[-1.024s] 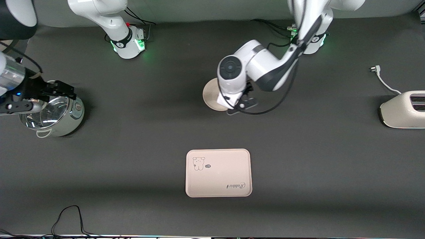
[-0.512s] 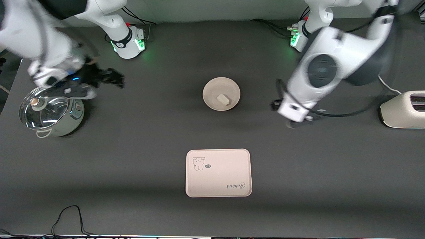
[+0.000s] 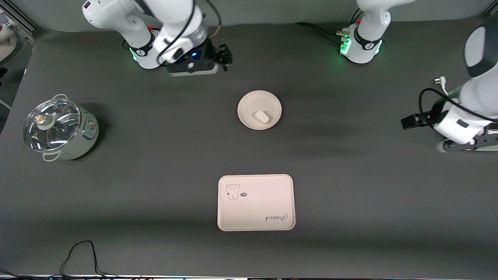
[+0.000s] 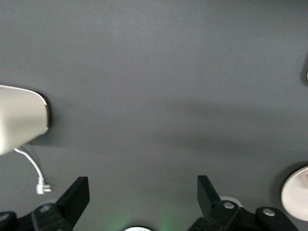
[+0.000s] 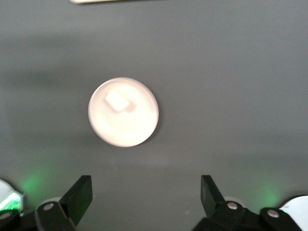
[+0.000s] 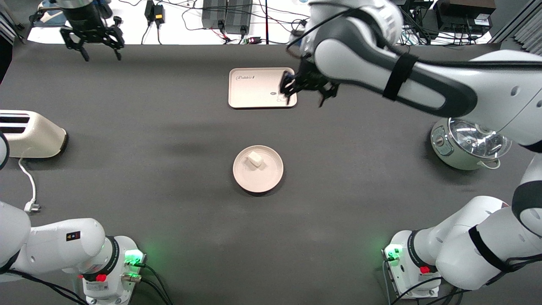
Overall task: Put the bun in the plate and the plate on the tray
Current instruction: 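Withdraw the left gripper while the right gripper moves toward the plate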
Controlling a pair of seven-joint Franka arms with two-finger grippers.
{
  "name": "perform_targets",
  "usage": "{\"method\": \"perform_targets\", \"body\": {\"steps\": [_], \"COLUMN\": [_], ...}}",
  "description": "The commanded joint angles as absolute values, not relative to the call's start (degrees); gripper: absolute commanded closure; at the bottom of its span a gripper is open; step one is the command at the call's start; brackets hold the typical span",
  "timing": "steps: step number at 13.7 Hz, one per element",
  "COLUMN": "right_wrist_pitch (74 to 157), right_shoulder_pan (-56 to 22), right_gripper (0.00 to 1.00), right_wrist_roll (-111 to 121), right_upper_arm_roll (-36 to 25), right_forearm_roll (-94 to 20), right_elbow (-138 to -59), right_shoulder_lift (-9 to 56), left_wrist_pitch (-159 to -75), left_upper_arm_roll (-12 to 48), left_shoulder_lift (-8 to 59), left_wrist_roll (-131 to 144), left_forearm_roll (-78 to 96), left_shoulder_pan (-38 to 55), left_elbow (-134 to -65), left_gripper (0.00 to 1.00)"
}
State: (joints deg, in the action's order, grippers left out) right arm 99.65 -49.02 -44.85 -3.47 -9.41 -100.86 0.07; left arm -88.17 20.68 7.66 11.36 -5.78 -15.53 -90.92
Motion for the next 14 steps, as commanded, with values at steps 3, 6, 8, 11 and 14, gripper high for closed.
{"method": "perform_targets", "body": {"steps": [3,6,8,11,14], "right_wrist_pitch": [102.47,111.68,120.54,136.53,151.66], "right_shoulder_pan": [-53.17,-53.26,-54.31,-55.45,-57.13], "right_gripper": [0.00,0.00,0.00,0.00,0.00], "right_wrist_roll": [-45.27,-45.18,-45.26,-45.44,-45.88], "right_upper_arm_roll": [-4.39,-4.40,-4.39,-4.39,-4.39], "right_forearm_roll": [-11.16,-10.55,-10.11,-9.67,-9.67], "right_elbow": [-106.51,-114.93,-121.69,-132.24,-138.59], "right_shoulder_lift": [-2.72,-3.96,-3.87,-2.21,3.05], "left_wrist_pitch": [-87.89,-87.89,-89.02,-94.03,-93.78], "left_upper_arm_roll": [13.77,-5.42,-5.89,-5.80,-1.94], "left_shoulder_lift": [5.46,3.52,1.68,-2.28,-1.85], "left_wrist_roll": [5.98,2.56,2.46,1.50,-2.20], "left_forearm_roll": [-7.47,-6.60,-5.55,-1.32,-1.14], "left_shoulder_pan": [-9.55,7.80,7.83,4.32,-0.79], "left_elbow": [-91.93,-92.29,-94.72,-101.85,-101.60], "left_gripper": [0.00,0.00,0.00,0.00,0.00]}}
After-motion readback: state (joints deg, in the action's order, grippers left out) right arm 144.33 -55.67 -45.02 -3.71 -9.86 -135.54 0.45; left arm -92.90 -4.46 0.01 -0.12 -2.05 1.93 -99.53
